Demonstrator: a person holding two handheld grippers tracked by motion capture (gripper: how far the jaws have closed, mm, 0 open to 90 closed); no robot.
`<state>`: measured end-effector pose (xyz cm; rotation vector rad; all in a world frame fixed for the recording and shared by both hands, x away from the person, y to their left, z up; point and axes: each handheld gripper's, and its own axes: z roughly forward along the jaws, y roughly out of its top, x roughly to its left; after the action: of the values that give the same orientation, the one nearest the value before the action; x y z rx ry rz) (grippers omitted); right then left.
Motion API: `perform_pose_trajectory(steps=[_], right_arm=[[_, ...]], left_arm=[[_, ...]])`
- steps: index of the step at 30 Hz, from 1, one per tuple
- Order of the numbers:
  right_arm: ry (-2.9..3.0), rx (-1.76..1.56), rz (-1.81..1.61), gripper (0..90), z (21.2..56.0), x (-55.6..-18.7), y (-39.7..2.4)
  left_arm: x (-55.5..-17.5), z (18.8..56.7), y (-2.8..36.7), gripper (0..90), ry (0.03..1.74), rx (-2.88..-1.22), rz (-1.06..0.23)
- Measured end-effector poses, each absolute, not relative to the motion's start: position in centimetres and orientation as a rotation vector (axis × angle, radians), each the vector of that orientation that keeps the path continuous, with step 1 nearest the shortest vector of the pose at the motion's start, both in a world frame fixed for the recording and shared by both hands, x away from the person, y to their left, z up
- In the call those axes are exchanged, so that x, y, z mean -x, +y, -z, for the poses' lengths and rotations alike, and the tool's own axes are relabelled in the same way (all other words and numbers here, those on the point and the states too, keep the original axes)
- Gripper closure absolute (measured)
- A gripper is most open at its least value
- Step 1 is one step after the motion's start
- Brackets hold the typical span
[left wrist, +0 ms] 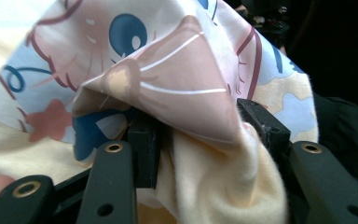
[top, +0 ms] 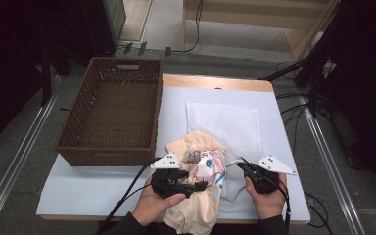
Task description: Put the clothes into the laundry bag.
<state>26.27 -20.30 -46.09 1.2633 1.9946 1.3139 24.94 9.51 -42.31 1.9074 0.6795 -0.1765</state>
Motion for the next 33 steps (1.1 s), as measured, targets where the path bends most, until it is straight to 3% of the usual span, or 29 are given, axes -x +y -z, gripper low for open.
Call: perform_pose_trajectory(steps=[6,12,16,19,24,27,30,33], right_arm=[[1.991,-1.270,-1.325,89.4,46.0,-26.4,-20.4],[1.989,-1.286,-1.352,89.4,45.8,-26.5,-20.4],[1.981,-1.273,-1.370,89.4,45.1,-26.2,-20.3],[1.970,-1.264,-1.388,89.4,44.6,-26.1,-20.4],[1.950,-1.263,-1.405,89.5,44.1,-25.9,-20.5],[1.947,-1.271,-1.407,89.5,44.1,-25.9,-20.6],[1.953,-1.268,-1.405,89.4,44.2,-26.0,-20.6],[1.953,-1.272,-1.403,89.4,44.3,-26.0,-20.6]], left_arm=[[-23.6,43.1,6.9,63.9,0.467,-2.007,0.256],[-24.5,44.2,4.1,64.3,0.496,-2.081,0.301],[-24.3,44.3,2.4,63.5,0.447,-2.177,0.249],[-24.9,43.9,2.3,63.7,0.587,-2.134,0.110],[-26.5,43.1,3.0,65.9,0.808,-1.976,0.015],[-26.3,43.9,2.1,64.4,0.782,-2.027,0.014],[-26.5,45.6,0.8,57.7,0.711,-2.172,0.138],[-26.0,45.9,0.7,52.4,0.637,-2.192,0.105]])
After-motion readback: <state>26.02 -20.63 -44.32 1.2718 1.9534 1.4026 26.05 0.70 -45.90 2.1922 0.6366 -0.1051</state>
